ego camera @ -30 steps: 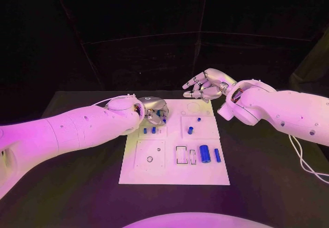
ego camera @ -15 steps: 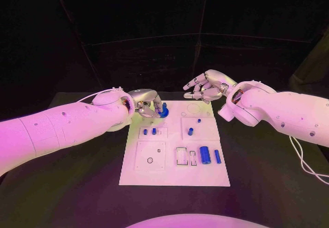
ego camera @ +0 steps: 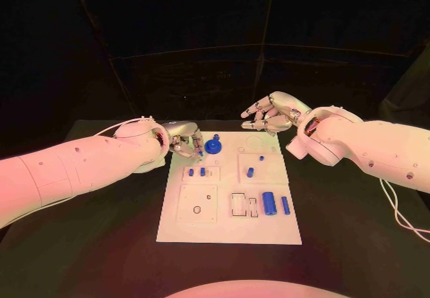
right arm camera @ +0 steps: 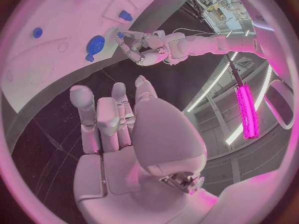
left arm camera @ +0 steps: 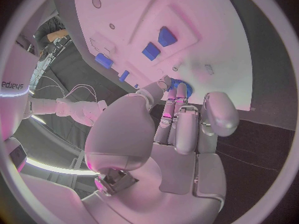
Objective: Assemble the parts on the task board
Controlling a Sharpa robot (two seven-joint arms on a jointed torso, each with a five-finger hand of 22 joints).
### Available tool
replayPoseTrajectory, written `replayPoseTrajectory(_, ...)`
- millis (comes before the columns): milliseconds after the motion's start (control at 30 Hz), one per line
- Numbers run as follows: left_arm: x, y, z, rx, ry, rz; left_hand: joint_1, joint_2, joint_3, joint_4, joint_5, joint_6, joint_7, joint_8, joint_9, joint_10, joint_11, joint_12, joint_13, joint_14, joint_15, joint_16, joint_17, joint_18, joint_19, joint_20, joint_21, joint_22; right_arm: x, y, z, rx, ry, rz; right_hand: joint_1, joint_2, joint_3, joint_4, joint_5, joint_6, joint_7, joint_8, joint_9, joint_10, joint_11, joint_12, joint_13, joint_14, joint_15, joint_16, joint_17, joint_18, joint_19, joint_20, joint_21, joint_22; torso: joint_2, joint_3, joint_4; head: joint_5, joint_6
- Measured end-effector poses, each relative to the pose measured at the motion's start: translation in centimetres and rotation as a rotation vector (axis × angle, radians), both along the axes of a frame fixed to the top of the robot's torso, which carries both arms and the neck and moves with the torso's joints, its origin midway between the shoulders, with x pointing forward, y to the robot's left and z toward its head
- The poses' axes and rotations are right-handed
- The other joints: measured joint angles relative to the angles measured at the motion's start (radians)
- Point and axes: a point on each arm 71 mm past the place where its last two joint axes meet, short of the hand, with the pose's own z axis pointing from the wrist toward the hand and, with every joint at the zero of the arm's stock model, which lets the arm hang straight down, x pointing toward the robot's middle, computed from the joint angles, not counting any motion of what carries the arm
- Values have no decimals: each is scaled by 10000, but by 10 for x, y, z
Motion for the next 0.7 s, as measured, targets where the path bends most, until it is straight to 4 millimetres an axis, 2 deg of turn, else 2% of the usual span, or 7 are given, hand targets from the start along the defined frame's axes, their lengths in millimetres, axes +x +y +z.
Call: replayPoseTrajectory(700, 1, 2, -15, 229, 439, 139, 0, 0, -1, 0, 0, 37, 37, -1, 1, 73, 0, -49, -23, 0, 0, 0, -48, 7, 0, 0, -1, 31, 0, 1, 0, 4, 4, 16, 0, 0, 0, 0, 0, 0, 0, 0, 0, 0, 0, 0, 1, 0, 0, 0, 17, 0, 0, 0, 0, 0, 3, 15, -10, -1, -4)
